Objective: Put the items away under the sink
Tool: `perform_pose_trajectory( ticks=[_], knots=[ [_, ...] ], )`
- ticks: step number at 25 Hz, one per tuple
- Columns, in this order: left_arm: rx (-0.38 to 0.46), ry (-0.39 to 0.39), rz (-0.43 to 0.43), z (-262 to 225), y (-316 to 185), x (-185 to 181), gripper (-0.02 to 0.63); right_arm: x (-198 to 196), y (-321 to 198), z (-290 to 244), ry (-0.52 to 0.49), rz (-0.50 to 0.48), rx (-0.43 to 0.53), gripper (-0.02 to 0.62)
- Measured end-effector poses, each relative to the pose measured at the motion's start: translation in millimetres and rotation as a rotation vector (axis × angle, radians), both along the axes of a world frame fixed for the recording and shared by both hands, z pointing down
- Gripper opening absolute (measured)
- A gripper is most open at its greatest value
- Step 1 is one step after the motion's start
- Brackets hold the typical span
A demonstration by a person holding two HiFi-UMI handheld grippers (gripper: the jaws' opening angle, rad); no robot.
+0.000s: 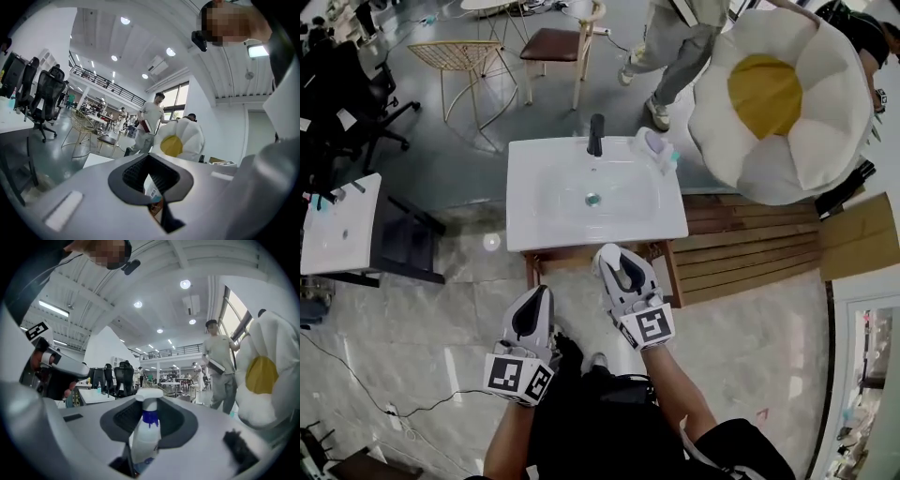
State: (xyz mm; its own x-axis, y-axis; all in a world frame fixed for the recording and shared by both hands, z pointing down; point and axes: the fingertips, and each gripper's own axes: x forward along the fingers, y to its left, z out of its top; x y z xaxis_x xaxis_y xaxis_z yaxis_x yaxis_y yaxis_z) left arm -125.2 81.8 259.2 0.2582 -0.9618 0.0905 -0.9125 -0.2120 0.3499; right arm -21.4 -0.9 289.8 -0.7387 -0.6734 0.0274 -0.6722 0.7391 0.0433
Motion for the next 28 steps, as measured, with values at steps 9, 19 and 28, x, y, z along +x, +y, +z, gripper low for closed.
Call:
perform_pose_trajectory(
  ticks=[9, 19, 28],
  knots=[
    [-0.017, -0.015, 0.026, 5.3, 54.5, 59.0, 0.006, 82.7, 63.0, 1.9, 0.002, 0.062, 0.001, 0.107],
    [-0.042, -0.031, 0.063, 27.6, 68.2, 86.5, 0.006, 127.2, 101.1, 41.4, -0.001, 0.121, -0.048, 0.107],
    [-0.069, -0.044, 0.133, 81.5, 45.3, 88.7, 0.006, 123.4, 96.2, 91.4, -0.014, 0.165, -0.052, 0.107]
  ],
)
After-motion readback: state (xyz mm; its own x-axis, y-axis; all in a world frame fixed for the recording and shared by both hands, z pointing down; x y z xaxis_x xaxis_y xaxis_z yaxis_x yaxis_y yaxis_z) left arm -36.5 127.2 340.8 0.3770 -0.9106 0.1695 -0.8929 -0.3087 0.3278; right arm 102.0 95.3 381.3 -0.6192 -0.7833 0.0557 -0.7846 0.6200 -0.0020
